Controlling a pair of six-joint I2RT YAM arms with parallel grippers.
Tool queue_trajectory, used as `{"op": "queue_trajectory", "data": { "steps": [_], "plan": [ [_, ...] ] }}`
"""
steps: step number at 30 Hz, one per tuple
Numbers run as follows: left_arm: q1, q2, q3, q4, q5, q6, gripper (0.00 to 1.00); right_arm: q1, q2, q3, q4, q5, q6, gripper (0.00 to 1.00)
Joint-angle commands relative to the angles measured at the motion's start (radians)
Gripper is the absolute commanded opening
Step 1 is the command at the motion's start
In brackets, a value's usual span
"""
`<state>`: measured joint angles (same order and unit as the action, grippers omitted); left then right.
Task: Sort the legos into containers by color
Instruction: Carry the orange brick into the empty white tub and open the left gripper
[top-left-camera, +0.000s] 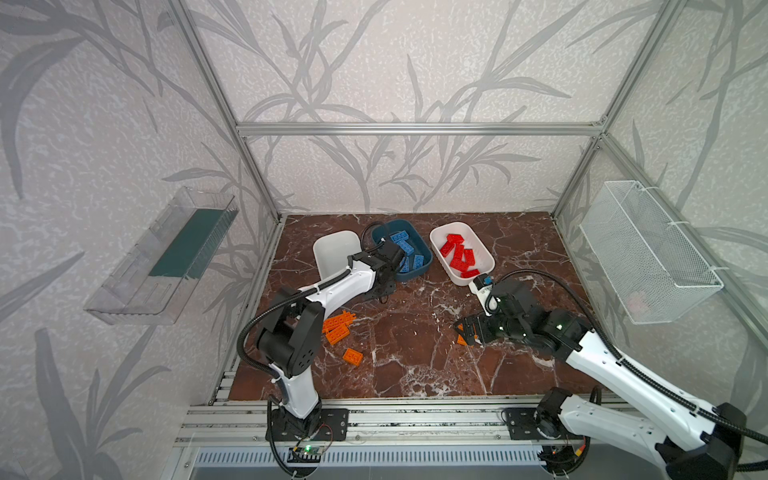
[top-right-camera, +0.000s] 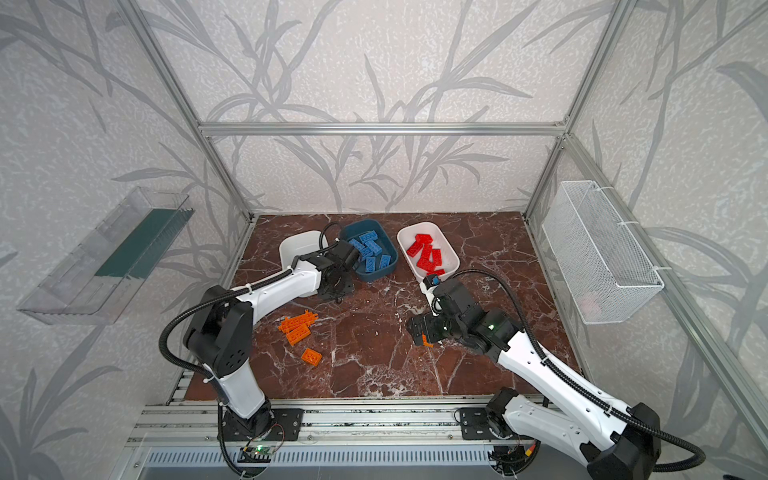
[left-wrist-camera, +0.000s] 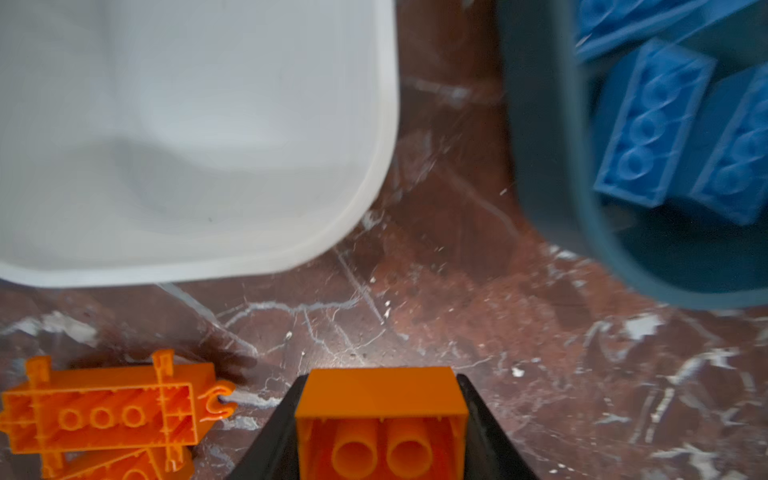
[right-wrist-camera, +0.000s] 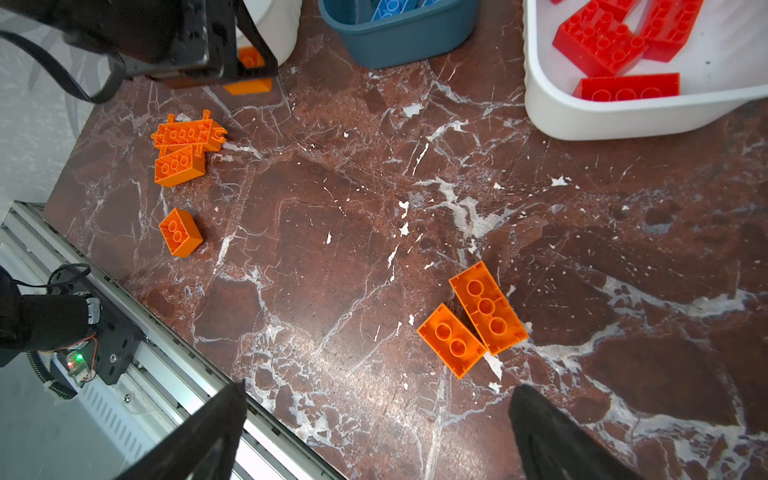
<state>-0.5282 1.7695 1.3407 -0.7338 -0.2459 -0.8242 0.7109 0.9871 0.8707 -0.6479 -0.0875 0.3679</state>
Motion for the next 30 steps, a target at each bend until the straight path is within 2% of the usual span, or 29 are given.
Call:
{"op": "queue_trajectory", "data": {
  "steps": [1, 9, 14, 17, 20, 23, 30],
  "plan": [
    [0.036, -0.011, 0.090, -0.090, -0.135, 0.057, 0.24, -0.005, 0.014, 0.041, 0.019, -0.006, -0.017, 0.99],
    [0.197, 0.123, 0.233, -0.045, -0.100, 0.107, 0.25, -0.030, 0.035, 0.047, 0.012, -0.006, -0.030, 0.99],
    [0.289, 0.281, 0.365, -0.058, -0.044, 0.134, 0.30, -0.077, 0.053, 0.048, 0.016, -0.025, -0.038, 0.99],
    [0.319, 0.370, 0.452, -0.082, -0.028, 0.144, 0.37, -0.104, 0.069, 0.056, 0.010, -0.031, -0.043, 0.99],
    [0.327, 0.450, 0.544, -0.129, -0.016, 0.158, 0.59, -0.124, 0.083, 0.060, 0.007, -0.032, -0.049, 0.99],
    [0.327, 0.465, 0.550, -0.129, -0.006, 0.152, 0.73, -0.138, 0.092, 0.060, 0.013, -0.039, -0.050, 0.99],
    [0.314, 0.373, 0.416, -0.083, 0.000, 0.129, 0.76, -0.148, 0.110, 0.056, 0.025, -0.055, -0.048, 0.99]
  ]
}}
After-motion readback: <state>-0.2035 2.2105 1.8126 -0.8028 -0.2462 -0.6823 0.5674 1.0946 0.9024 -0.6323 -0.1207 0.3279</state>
